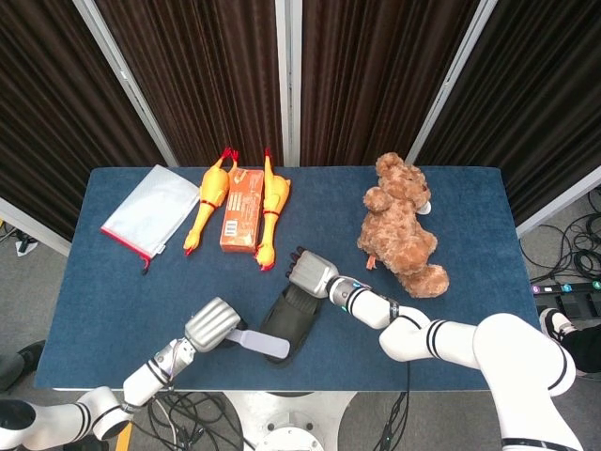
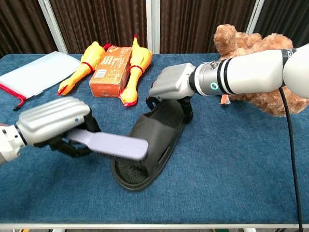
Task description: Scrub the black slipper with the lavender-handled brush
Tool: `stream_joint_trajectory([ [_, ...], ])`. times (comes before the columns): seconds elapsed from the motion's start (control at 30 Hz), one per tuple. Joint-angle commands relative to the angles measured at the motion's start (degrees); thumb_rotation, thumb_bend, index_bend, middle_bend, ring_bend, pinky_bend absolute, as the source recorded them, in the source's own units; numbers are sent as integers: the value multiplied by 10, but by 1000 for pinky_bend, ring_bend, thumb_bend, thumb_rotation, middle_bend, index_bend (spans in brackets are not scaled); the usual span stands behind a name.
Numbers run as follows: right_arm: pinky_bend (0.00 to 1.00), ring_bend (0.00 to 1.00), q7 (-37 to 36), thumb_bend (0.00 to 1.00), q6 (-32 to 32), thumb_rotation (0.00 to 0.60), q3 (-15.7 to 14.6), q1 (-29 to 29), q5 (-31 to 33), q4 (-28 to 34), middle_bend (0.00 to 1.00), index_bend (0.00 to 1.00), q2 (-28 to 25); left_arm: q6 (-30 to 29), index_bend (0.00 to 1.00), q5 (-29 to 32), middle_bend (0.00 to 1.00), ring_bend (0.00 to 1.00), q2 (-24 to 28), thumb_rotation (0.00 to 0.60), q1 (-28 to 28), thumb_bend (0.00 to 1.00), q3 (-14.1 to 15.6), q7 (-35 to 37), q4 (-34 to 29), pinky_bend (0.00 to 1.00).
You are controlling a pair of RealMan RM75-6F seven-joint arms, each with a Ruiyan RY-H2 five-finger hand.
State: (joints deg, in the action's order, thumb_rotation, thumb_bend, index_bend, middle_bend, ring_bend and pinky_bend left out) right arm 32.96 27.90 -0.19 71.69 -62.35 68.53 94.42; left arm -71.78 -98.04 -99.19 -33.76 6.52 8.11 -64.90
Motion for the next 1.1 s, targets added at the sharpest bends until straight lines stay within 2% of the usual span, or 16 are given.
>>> stream_joint_trajectory([
  [0.03,0,0,19,17,10,600,-3,4,26,27,2,0,-15,7,1000,42,1000,1000,13,600,10,486,-26,8,-8,1000],
  [0.13,0,0,25,4,34,600,1,1,33,60,0,0,-35,17,1000,78,1000,1000,15,600,21,488,-45,0,4,1000],
  [0.27,0,0,15,3,72,600,14,-8,18,120,0,0,-78,35,1000,124,1000,982,2,600,34,491,-67,-49,33,1000],
  [0.37,0,0,3,3,97,600,24,-17,3,157,0,0,-112,57,995,146,997,939,-6,600,37,489,-72,-79,50,1000],
  [0.43,0,0,-7,4,108,600,30,-23,-3,177,0,0,-136,77,958,162,980,894,-7,600,37,486,-75,-102,49,1000],
  [0.53,0,0,-17,4,116,600,33,-30,-8,197,0,0,-161,84,847,168,907,813,-7,600,38,477,-77,-117,46,1000],
  [0.63,0,0,-33,4,120,600,35,-39,-11,211,0,0,-179,84,699,172,774,681,-6,600,39,435,-81,-132,40,975],
  [0.7,0,0,-43,5,121,600,36,-45,-17,216,0,0,-187,91,573,177,652,557,2,600,39,412,-82,-147,25,866],
  [0.8,0,0,-50,5,123,600,34,-51,-26,217,0,0,-193,90,302,177,419,334,17,600,41,378,-82,-163,-2,574],
  [0.87,0,0,-54,5,124,600,34,-54,-30,219,0,0,-196,84,196,177,295,225,27,600,44,354,-83,-172,-22,451],
  [0.97,0,0,-56,19,125,600,31,-60,-35,220,0,0,-198,90,132,186,183,126,46,600,46,314,-84,-193,-55,337],
  [1.1,0,0,-67,27,132,600,28,-71,-48,224,0,0,-202,111,107,205,155,100,86,600,44,276,-83,-233,-116,306],
])
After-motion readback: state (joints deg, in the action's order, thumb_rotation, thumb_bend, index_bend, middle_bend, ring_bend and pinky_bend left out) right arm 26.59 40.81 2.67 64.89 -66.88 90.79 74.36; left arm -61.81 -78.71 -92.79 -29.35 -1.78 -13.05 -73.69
